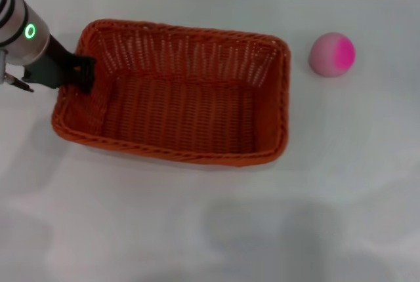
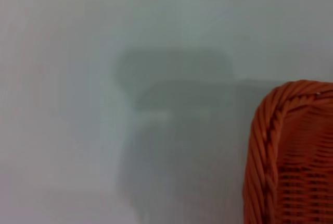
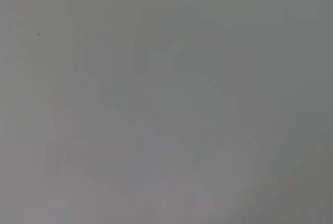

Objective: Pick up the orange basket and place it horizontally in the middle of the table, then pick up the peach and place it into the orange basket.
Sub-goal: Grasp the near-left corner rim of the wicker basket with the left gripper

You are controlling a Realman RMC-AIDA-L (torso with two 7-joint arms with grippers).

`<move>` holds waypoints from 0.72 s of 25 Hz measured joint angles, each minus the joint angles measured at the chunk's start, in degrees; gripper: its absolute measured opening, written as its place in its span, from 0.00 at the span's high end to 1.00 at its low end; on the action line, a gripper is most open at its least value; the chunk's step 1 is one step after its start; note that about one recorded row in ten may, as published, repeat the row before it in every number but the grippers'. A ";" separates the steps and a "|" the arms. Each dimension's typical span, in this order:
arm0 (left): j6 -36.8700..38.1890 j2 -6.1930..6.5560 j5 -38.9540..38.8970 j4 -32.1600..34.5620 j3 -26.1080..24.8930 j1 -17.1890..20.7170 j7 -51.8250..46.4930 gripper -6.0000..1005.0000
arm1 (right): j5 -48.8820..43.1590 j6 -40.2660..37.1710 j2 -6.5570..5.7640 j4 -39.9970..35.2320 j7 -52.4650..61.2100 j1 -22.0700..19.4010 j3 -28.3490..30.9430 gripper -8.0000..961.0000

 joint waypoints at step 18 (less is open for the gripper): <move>1.66 -0.70 -2.38 -19.03 -3.09 6.99 -0.18 0.83 | -0.14 -0.28 0.08 0.00 0.00 0.37 -0.35 0.09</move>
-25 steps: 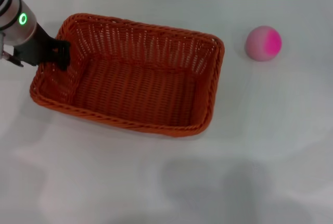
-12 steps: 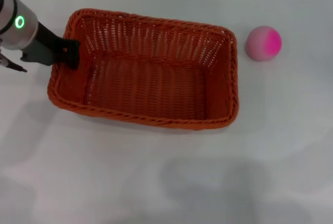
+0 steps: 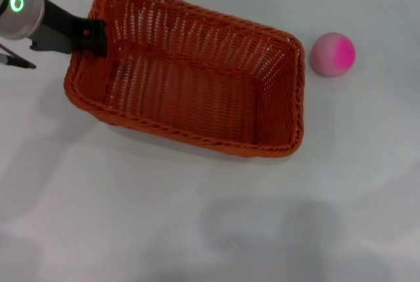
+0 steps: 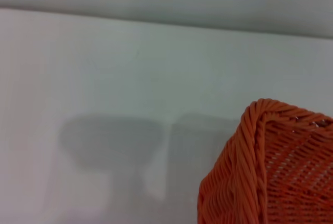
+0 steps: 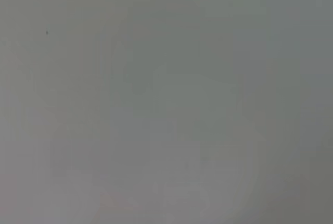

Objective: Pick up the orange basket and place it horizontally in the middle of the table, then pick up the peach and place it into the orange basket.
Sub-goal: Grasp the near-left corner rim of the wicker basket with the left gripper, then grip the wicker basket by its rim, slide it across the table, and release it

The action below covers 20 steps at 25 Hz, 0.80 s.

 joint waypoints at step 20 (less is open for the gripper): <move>-5.68 -2.36 -1.20 11.16 0.69 -4.85 0.08 0.84 | -0.02 -0.15 -0.35 0.00 -0.16 1.44 0.27 0.09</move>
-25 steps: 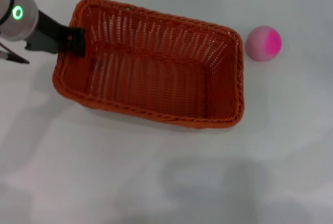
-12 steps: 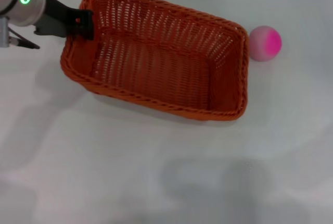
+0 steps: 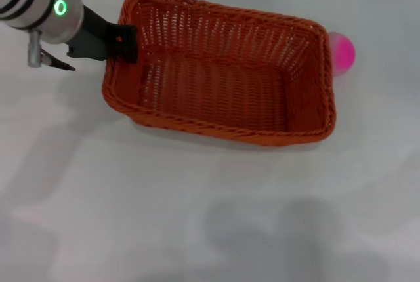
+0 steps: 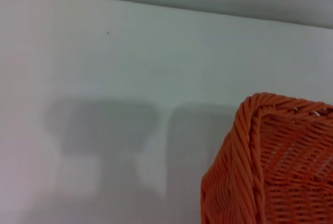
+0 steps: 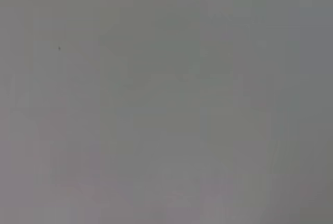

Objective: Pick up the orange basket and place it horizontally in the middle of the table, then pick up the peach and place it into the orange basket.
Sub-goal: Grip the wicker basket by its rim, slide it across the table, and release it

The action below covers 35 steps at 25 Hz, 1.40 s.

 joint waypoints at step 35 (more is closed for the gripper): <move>6.06 -2.37 -0.24 1.96 -1.76 -0.86 -0.16 0.38 | 0.16 0.44 -0.17 0.00 0.08 -0.30 0.09 0.09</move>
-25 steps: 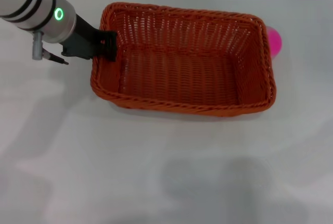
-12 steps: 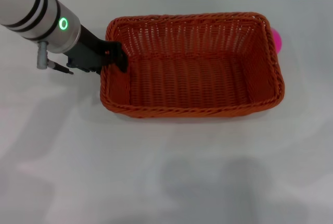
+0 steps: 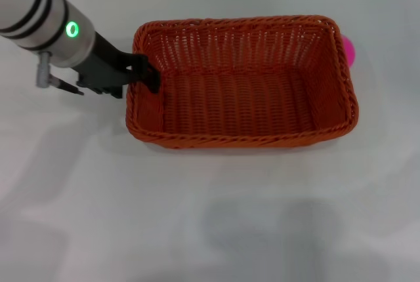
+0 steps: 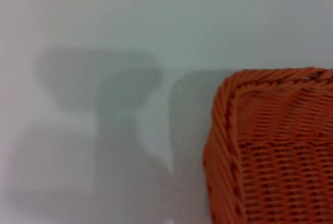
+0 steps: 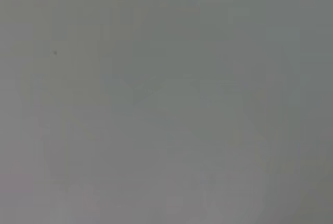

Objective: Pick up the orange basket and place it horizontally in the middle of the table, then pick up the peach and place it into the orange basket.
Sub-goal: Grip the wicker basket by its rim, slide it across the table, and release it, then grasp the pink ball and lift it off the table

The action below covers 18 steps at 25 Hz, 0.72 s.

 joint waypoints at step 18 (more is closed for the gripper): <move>-2.77 -0.66 11.37 -20.13 -6.90 14.08 -0.10 0.37 | -0.37 0.09 -0.09 0.00 -0.07 -0.48 -0.32 0.09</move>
